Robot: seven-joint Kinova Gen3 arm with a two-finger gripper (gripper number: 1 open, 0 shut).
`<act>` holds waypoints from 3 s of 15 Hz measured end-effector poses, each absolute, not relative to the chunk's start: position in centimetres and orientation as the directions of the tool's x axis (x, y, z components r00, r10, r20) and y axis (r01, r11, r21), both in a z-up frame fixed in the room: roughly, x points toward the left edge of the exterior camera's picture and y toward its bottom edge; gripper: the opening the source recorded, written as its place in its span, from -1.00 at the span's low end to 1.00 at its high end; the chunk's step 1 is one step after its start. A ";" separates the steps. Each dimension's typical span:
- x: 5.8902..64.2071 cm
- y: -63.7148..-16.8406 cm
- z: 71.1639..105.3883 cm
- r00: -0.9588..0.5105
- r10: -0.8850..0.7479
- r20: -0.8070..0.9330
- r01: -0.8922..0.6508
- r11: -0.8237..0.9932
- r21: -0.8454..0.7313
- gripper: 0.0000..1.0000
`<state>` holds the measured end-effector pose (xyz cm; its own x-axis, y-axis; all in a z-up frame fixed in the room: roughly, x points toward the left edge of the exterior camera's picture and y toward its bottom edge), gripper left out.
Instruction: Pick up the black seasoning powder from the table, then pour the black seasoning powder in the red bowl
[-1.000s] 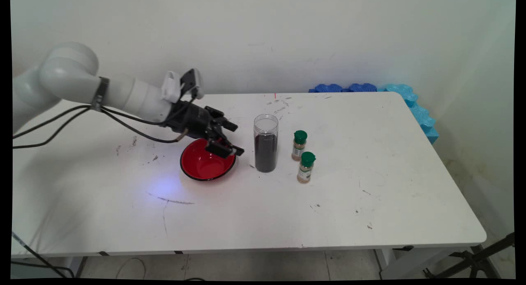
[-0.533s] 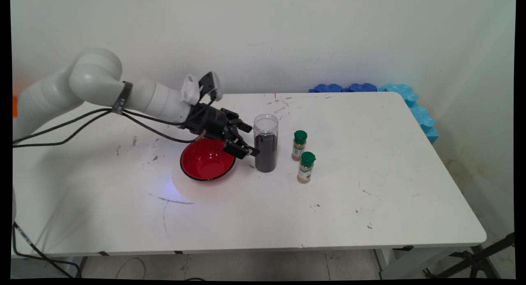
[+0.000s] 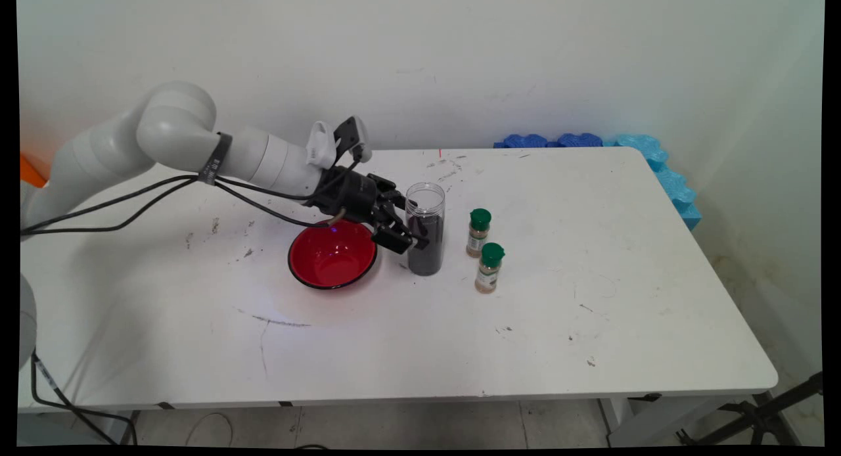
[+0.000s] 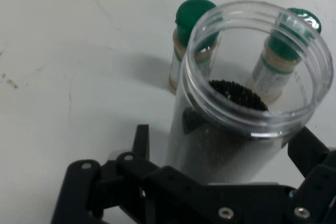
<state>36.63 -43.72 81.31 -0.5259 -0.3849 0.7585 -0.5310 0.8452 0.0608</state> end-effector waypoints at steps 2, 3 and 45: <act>36.4 -44.0 81.3 -0.523 -0.382 0.762 -0.530 0.846 0.060 1.00; 36.3 -44.1 81.2 -0.522 -0.381 0.763 -0.530 0.846 0.060 1.00; 48.4 -33.1 102.2 -0.524 -0.392 0.756 -0.484 0.867 0.114 -1.00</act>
<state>48.40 -33.10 102.22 -0.5241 -0.3922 0.7559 -0.4845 0.8673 0.1141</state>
